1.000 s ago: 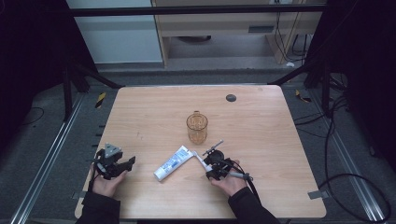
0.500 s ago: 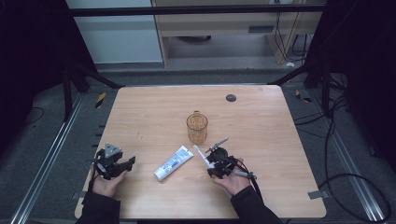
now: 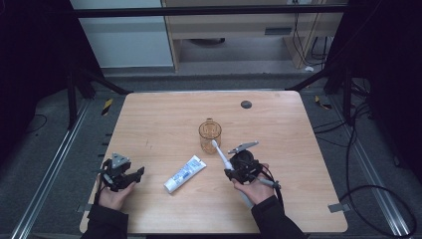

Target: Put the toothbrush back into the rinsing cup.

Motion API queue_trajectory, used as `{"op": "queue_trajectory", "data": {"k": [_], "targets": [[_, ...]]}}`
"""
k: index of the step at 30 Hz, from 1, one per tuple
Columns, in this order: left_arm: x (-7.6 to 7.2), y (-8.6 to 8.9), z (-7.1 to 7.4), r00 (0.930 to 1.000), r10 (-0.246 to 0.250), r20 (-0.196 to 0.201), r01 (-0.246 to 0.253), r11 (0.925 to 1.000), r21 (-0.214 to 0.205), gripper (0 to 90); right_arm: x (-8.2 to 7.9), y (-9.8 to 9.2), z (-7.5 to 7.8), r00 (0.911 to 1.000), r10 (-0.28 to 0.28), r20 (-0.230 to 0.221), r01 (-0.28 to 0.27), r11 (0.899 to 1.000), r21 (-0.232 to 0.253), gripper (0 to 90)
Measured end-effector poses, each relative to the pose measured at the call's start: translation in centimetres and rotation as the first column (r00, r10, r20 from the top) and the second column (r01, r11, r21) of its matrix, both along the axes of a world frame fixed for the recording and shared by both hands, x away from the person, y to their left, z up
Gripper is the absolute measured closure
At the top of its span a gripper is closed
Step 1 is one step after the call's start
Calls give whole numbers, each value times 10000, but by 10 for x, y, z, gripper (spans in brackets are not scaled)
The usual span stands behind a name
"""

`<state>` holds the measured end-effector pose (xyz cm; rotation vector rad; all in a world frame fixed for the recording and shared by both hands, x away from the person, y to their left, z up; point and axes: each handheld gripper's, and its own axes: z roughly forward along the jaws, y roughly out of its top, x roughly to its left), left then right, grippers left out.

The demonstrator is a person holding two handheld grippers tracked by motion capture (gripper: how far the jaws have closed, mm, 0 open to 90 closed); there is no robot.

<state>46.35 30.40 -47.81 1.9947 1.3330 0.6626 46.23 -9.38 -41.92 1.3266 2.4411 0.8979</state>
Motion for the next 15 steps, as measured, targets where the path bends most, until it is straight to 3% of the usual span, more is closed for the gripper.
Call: {"op": "queue_trajectory", "data": {"k": [7,15], "targets": [[0,0,0,10000,6,6,-6,10000,-21,409,0,-10,9,9973,-290,676,240,9970,736,673],[0,0,1,10000,53,77,-52,10000,-17,409,-1,-19,18,9868,-667,1476,444,9878,1493,673]]}}
